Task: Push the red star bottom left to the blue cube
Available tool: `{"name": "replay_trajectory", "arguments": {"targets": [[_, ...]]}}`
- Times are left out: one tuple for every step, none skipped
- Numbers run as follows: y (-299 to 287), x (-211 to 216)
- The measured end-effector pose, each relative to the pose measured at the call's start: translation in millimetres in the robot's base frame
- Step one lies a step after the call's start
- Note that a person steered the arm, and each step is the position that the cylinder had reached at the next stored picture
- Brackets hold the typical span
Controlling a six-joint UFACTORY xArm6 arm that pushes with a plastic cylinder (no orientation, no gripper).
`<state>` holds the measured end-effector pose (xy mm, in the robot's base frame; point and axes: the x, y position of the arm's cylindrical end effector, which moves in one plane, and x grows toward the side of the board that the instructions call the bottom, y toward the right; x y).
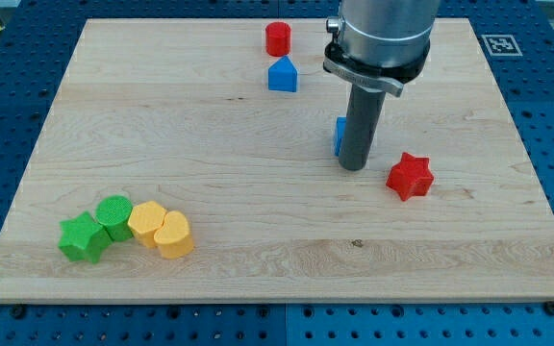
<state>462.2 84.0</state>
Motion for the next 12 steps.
{"name": "replay_trajectory", "arguments": {"targets": [[0.0,-27.1],[2.3,-51.0],[21.5,-55.7],[58.0,-63.6],[66.5,-97.7],[66.3,-98.7],[51.7,-98.7],[16.7,-98.6],[-14.9,-98.7],[-14.4,-101.2],[39.8,-100.8],[98.3,-66.5]]}}
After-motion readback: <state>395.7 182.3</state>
